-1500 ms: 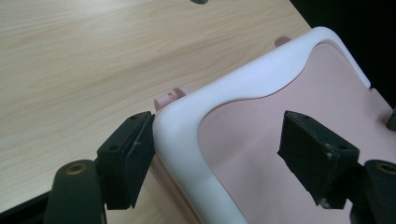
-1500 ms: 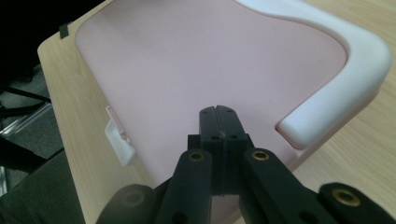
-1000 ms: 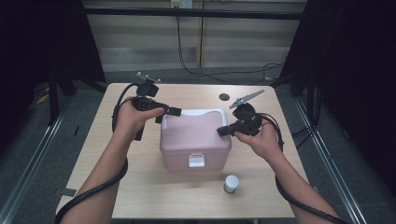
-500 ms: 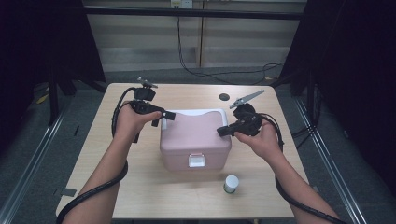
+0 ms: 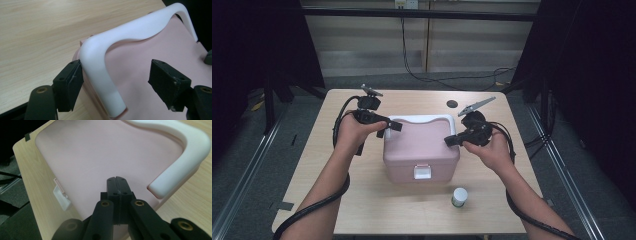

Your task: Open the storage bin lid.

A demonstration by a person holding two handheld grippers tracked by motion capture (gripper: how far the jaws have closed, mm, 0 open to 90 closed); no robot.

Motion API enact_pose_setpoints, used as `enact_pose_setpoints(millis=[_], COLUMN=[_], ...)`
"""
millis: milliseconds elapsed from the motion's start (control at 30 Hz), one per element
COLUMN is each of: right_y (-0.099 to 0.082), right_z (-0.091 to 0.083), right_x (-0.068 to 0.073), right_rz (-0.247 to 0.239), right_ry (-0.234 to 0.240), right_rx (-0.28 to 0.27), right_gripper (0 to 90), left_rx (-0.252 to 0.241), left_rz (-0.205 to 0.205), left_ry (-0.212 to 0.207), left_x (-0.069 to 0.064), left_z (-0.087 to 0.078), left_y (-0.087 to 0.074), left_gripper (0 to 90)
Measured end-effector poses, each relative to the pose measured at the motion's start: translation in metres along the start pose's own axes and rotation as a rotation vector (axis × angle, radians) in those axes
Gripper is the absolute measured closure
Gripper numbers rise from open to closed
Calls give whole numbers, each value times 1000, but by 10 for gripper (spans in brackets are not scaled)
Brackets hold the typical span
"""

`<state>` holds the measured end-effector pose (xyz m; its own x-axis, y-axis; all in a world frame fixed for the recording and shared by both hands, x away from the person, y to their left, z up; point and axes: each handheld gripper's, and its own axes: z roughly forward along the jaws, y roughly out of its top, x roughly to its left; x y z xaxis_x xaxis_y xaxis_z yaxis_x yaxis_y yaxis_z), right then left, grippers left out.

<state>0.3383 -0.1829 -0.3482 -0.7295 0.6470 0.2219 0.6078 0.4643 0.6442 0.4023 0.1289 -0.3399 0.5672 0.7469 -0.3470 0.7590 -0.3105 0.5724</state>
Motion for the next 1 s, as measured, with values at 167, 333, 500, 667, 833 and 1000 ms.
enact_pose_setpoints(millis=[167, 333, 500, 667, 833, 1000], right_y=[0, 1, 1, 1, 2, 2], right_z=[0, 1, 1, 1, 2, 2], right_x=[1, 2, 2, 3, 4, 4], right_rz=[2, -3, -2, 0, -4, -4], right_ry=[-7, -8, -15, -18, -28, -28], right_rx=[1, 3, 6, 3, 1, 0], right_gripper=[900, 900, 900, 900, 900, 900], left_rx=[-5, -7, -8, -18, -24, -32], left_rz=[1, 8, 10, 16, 29, 60], left_ry=[4, 6, 7, -4, -14, 11], left_x=[-2, -4, -5, -8, -12, -14], left_z=[-6, -10, -15, -21, -30, -31], left_y=[1, 0, -1, -2, -3, -7], left_gripper=[292, 304, 335, 341, 372, 434])
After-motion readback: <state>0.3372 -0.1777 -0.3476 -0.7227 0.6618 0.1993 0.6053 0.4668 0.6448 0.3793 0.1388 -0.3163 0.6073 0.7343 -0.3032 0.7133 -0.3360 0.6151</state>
